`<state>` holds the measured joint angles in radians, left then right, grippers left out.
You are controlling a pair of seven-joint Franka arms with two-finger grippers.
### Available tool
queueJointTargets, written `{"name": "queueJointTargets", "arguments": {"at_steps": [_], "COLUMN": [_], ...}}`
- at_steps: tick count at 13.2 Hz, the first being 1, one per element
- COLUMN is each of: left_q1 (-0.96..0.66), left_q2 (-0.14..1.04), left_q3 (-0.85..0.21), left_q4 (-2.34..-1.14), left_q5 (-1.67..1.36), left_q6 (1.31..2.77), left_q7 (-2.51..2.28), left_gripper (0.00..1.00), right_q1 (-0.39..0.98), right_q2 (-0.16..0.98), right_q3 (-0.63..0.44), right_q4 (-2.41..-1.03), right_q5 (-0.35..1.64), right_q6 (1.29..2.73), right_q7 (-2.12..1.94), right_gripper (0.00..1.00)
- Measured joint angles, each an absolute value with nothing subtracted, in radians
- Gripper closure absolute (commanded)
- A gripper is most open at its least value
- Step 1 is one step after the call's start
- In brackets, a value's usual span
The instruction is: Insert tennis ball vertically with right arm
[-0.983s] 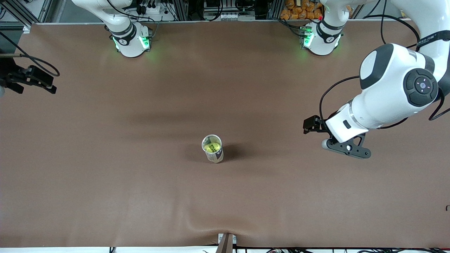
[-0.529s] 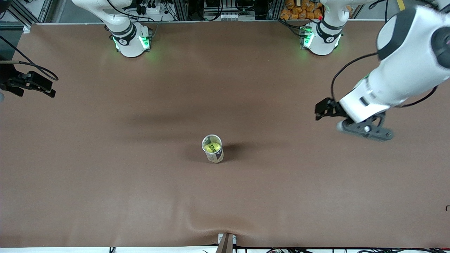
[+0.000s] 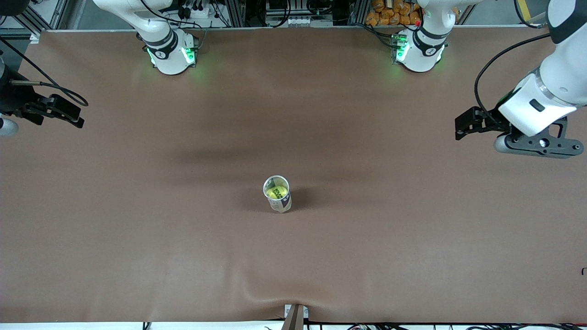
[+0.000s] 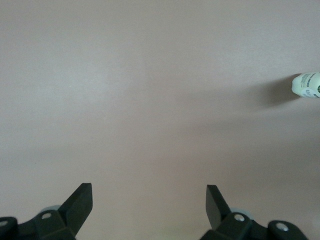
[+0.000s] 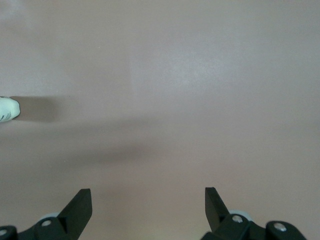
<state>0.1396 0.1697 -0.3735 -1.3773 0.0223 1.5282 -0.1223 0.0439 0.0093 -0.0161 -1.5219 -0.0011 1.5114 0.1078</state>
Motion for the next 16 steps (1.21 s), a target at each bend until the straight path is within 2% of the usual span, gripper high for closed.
{"name": "queueJointTargets", "arguments": {"at_steps": [2, 5, 8, 12, 16], "left_q1": [0.161, 0.12, 0.004, -0.019, -0.027], "left_q2": [0.162, 0.11, -0.003, -0.147, -0.186], "left_q3": [-0.365, -0.254, -0.137, -0.128, -0.129], "left_q4": [-1.377, -1.396, -1.53, -1.714, -1.751], "left_q5": [0.023, 0.023, 0.023, 0.023, 0.023], "left_q6": [1.529, 1.529, 1.532, 1.547, 1.568], "left_q7": [-0.118, -0.067, -0.063, -0.063, -0.06], "left_gripper": [0.0, 0.0, 0.0, 0.0, 0.0], "right_q1": [0.044, 0.044, 0.044, 0.044, 0.044], "right_q2": [0.009, 0.009, 0.009, 0.009, 0.009], "right_q3": [-0.018, -0.019, -0.019, -0.02, -0.021], "right_q4": [-1.525, -1.527, -1.526, -1.503, -1.503], "right_q5": [-0.001, -0.001, -0.002, -0.002, -0.002], "right_q6": [1.513, 1.514, 1.517, 1.515, 1.465], "right_q7": [0.089, 0.083, 0.082, 0.082, 0.081], "right_gripper": [0.0, 0.0, 0.0, 0.0, 0.0]}}
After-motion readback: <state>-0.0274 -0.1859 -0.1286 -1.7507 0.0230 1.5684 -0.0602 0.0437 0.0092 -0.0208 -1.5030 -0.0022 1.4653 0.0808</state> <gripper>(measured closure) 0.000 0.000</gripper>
